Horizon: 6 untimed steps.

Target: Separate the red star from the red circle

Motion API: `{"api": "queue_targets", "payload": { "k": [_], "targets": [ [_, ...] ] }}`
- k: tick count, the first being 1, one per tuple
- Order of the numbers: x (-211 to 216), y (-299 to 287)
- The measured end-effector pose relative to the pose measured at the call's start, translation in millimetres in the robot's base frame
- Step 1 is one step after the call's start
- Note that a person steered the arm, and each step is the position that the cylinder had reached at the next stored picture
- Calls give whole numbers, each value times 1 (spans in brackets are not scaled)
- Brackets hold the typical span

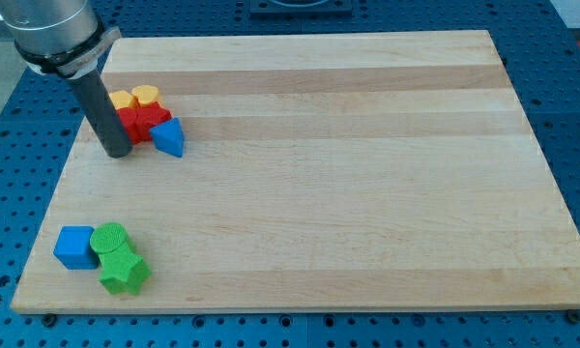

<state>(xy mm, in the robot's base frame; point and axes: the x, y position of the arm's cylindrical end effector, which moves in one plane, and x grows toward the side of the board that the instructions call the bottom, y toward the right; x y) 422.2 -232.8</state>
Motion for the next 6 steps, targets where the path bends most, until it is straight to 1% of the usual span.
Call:
{"api": "queue_targets", "payload": {
  "k": [2, 3, 4, 5, 6],
  "targets": [
    [-2, -33],
    [-29, -23],
    [-29, -8],
    [-29, 27],
    [-42, 93]
  ]
}}
